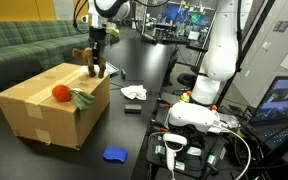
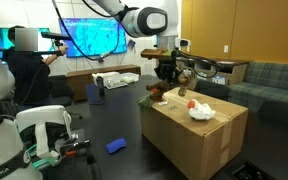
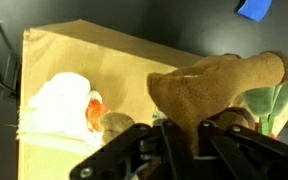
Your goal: Swap the things on the box with the things on the table
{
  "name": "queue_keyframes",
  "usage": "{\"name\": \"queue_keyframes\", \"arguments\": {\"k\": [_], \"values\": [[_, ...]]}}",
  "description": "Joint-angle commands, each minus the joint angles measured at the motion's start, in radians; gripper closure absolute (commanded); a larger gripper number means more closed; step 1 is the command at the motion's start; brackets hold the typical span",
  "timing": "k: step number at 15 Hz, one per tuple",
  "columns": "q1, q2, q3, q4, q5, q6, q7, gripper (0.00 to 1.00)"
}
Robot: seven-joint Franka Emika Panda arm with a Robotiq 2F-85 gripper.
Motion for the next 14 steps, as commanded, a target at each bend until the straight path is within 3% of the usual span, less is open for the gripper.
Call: {"name": "queue_keyframes", "arguments": {"k": [1, 6, 13, 14], "values": [[0.048, 0.138, -0.013, 0.136, -0.04, 0.105, 0.092, 0.97], [0.092, 0.291, -0.02, 0.275, -0.081, 0.211, 0.211, 0.97], [0.149, 0.452, -0.053, 0.443, -0.141, 0.271, 0.322, 0.95], [0.156, 0.466, -0.06, 0.458, -0.152, 0.274, 0.331, 0.63]]}}
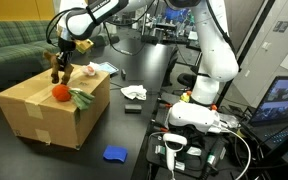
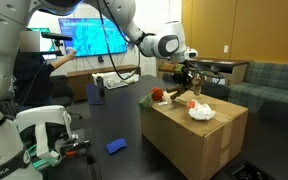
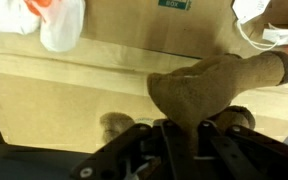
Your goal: Swap the things on the box with the things on the table
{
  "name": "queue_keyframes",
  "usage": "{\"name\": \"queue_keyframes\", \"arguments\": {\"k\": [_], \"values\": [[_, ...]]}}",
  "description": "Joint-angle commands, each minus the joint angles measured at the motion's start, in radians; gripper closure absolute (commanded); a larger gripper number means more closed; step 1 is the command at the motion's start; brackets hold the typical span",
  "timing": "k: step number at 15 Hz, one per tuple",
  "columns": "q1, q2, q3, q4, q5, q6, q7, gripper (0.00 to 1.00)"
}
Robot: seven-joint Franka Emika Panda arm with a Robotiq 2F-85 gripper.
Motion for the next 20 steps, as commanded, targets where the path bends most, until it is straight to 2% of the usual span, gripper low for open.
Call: {"name": "queue_keyframes", "arguments": {"k": [1, 4, 8, 10, 15, 20], "values": [[0.045, 0.08, -0.044, 0.105, -0.053, 0.03, 0.066, 0.63], [0.062, 0.096, -0.065, 0.119, -0.079, 0.062, 0.096, 0.42], [0.082, 0.055, -0.095, 0.078, -0.111, 0.124, 0.135, 0.11], [0.092, 0.023, -0.112, 0.051, -0.13, 0.136, 0.157, 0.0], [0.13, -0.087, -0.136, -0.073, -0.192, 0.091, 0.206, 0.0], [0.146, -0.168, -0.099, -0.211, -0.208, 0.068, 0.227, 0.0]]}}
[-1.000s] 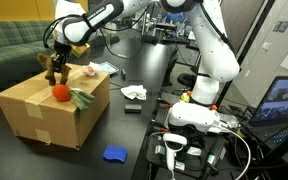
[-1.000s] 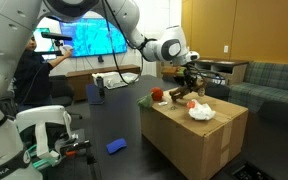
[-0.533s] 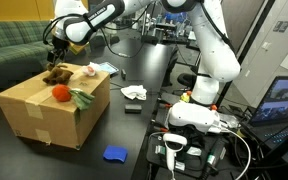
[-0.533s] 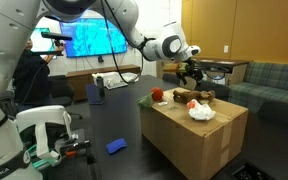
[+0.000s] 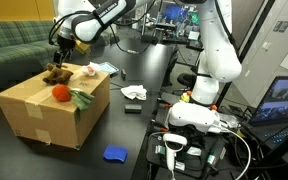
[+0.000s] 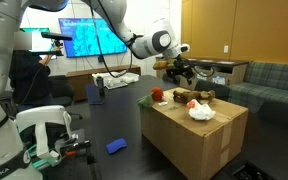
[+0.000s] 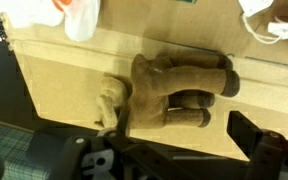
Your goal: Swap the things on the box with the things on the table
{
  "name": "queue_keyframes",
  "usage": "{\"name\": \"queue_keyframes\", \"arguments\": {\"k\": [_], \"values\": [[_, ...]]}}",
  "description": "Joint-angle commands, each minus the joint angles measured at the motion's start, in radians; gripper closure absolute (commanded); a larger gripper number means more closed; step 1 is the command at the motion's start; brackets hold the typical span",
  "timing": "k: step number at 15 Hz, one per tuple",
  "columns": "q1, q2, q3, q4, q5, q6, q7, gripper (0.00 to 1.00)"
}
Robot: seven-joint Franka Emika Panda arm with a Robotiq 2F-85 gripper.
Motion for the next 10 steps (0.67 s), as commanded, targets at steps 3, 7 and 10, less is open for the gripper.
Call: {"name": "queue_keyframes", "arguments": {"k": [3, 7, 10], "values": [[0.009, -0.109, 0.06, -0.156, 0.021, -0.043, 0.008, 0.0], [-0.008, -0.139, 0.122, -0.185, 0.093, -0.072, -0.02, 0.0], [-0.017, -0.151, 0.161, -0.189, 0.166, -0.099, -0.044, 0.0]]}}
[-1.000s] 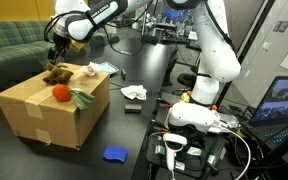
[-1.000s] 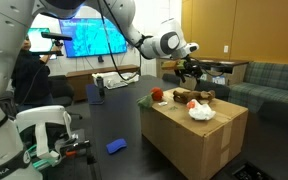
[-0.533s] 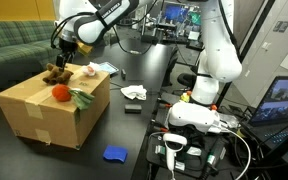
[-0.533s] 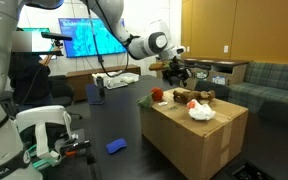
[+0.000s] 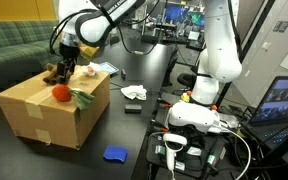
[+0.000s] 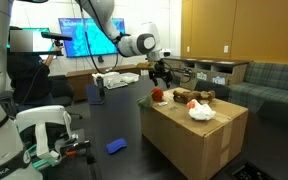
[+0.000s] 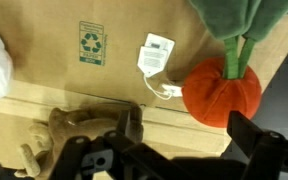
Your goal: Swap the things on the box with the things on the table
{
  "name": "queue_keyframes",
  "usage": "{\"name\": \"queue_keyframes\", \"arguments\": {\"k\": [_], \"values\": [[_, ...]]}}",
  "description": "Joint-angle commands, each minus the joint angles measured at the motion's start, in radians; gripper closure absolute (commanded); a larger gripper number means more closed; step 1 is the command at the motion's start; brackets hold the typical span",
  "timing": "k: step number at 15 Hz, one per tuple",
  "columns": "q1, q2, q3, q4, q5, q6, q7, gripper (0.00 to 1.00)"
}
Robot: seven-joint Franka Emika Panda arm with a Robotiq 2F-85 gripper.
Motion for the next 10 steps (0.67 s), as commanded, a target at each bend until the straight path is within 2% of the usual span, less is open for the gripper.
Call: {"name": "queue_keyframes", "arguments": {"k": [1, 4, 10], "values": [[-0.019, -0.044, 0.048, -0.028, 0.081, -0.038, -0.043, 0.0], [-0.004, -0.017, 0.059, -0.026, 0.08, -0.038, -0.032, 0.0], [0.017, 0.045, 0.057, -0.025, 0.059, 0.053, -0.003, 0.0]]}}
